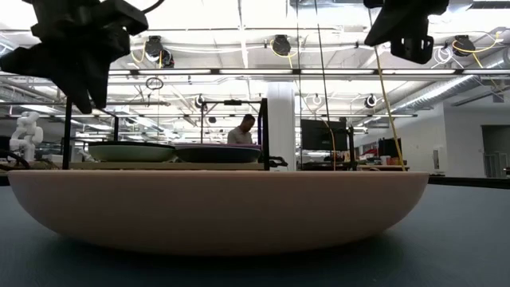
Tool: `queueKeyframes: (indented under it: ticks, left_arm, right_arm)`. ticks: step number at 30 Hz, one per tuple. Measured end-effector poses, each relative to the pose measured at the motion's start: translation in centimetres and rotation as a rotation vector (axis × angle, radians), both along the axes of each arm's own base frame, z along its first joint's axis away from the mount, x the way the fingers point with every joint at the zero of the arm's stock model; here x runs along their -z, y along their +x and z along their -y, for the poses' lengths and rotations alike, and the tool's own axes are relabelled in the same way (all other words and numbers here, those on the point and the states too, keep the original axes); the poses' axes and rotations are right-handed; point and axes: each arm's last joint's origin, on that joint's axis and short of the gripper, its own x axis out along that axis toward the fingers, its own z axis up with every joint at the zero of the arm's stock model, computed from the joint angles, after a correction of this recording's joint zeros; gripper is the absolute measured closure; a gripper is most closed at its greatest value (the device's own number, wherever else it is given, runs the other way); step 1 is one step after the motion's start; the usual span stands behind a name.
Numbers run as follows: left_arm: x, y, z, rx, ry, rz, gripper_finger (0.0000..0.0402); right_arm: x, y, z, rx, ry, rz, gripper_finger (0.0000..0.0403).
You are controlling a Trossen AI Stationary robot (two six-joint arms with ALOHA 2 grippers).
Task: Place and stack plates onto a shelf
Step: Stack the violet plate on top of the black plate on the shelf
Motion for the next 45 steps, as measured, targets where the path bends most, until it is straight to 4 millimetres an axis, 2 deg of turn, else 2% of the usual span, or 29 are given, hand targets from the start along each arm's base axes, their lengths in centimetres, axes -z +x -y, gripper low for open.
queueKeyframes:
  ticks: [5, 8, 12, 18, 24, 31, 41, 45]
  left_arm:
    - [0.0, 0.0, 0.0, -0.16, -0.024, 0.024, 0.0224]
    - [0.1, -0.3, -0.2, -0.253, -0.028, 0.003, 0.0195]
    - [0.3, -1.3, -0.4, -0.406, -0.021, -0.071, 0.0176]
    - [0.5, -2.8, -0.5, -0.542, 0.032, -0.158, 0.0172]
    - [2.5, -3.1, -0.6, -0.555, 0.032, -0.16, 0.0171]
    - [2.6, -3.3, -0.9, -0.567, 0.08, -0.151, 0.0168]
    - [2.7, -3.1, -1.7, -0.59, 0.123, -0.156, 0.0088]
    - [2.7, -2.9, -2.1, -0.61, 0.131, -0.152, 0.0079]
  right_arm:
    - [0.0, 0.0, 0.0, -0.04, -0.044, 0.001, 0.0403]
    - [0.0, 0.0, 0.0, -0.076, -0.084, 0.003, 0.0403]
    - [0.0, 0.0, 0.0, -0.126, -0.136, 0.006, 0.0403]
    - [0.0, 0.0, -0.2, -0.17, -0.106, 0.009, 0.0403]
    - [0.0, 0.0, -0.1, -0.181, -0.12, 0.011, 0.0403]
    - [0.0, 0.0, -0.1, -0.154, -0.103, 0.009, 0.0403]
    - [0.1, -0.1, -0.1, -0.172, -0.119, -0.006, 0.0403]
    - [0.1, -0.1, -0.1, -0.172, -0.118, -0.005, 0.0403]
